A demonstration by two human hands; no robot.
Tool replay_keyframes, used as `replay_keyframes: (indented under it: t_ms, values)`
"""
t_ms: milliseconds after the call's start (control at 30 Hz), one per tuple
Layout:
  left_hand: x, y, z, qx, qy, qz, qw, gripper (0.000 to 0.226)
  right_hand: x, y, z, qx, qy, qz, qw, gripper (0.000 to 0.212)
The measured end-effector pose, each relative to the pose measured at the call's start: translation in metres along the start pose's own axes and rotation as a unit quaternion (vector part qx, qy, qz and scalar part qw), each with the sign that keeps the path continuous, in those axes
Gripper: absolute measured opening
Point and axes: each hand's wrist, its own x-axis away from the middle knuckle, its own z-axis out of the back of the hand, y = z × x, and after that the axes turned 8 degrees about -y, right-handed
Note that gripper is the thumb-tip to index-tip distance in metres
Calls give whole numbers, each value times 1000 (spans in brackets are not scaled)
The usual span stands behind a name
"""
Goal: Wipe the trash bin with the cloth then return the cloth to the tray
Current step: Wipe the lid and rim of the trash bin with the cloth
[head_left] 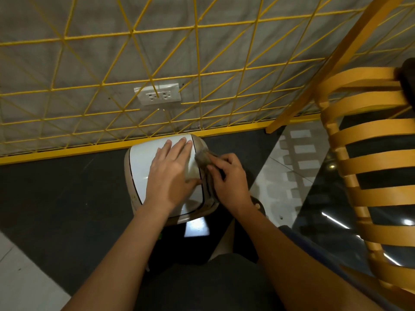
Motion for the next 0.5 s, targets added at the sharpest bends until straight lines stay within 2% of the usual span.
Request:
replay_keyframes:
  t_ms: [100, 333, 400, 500]
  values:
    - [-1, 1, 0, 9, 1, 1, 1000, 86, -20, -5, 1, 23, 8, 2, 1000, 28]
    - [-5, 1, -5, 8, 2, 19, 1000, 87, -80, -11, 1, 114, -88, -24, 989, 32]
    - [-5, 2, -6, 15, 6, 22, 1000, 87, -70, -11, 3, 95, -84, -15, 992, 33]
    - [-6, 3, -7, 28, 12, 25, 999, 87, -39, -8, 4, 64, -31, 11, 997, 33]
